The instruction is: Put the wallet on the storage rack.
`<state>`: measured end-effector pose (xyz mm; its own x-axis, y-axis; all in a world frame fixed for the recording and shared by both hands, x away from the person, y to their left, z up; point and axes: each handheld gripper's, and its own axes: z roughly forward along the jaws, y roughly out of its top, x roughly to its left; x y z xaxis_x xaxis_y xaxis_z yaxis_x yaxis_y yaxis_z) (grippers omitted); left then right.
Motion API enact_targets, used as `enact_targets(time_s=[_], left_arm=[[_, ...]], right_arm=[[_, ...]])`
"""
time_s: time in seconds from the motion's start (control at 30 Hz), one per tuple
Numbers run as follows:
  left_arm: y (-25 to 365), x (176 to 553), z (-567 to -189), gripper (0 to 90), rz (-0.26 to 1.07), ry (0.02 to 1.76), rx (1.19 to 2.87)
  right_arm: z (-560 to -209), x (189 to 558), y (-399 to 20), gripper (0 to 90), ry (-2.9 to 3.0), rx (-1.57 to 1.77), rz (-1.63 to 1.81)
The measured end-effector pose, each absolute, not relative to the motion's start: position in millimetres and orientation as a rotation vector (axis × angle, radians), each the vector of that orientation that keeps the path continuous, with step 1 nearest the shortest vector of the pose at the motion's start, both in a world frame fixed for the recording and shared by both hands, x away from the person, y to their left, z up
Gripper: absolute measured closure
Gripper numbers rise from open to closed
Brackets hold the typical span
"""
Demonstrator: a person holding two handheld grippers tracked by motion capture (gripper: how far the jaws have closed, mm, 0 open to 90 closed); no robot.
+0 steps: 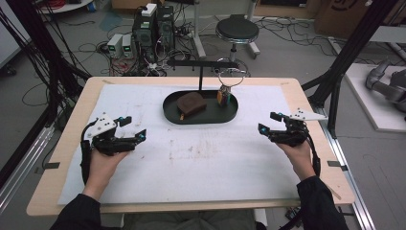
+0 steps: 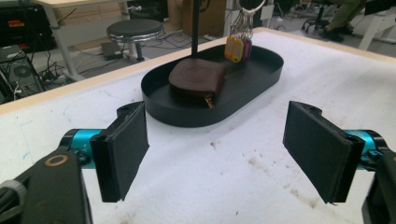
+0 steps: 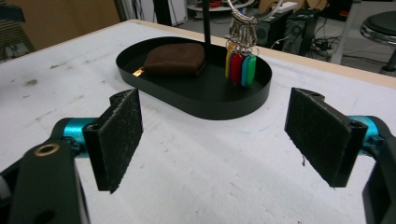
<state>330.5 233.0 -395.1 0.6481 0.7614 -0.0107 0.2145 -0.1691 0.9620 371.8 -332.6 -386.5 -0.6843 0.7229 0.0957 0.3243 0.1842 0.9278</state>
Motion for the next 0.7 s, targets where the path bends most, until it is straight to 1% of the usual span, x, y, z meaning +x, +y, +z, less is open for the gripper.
enact_targets(time_s=[0.37, 0.7], left_arm=[[229.0, 329.3, -401.5, 21.8, 0.621, 0.808, 1.718], [237.5, 333.7, -403.3, 21.8, 0.66, 0.849, 1.697]], right_arm=[[-389.6, 374.7, -330.0, 19.5, 2.114, 1.003, 1.455], [-389.7, 371.8, -331.0, 19.6, 2.104, 1.011, 1.422]])
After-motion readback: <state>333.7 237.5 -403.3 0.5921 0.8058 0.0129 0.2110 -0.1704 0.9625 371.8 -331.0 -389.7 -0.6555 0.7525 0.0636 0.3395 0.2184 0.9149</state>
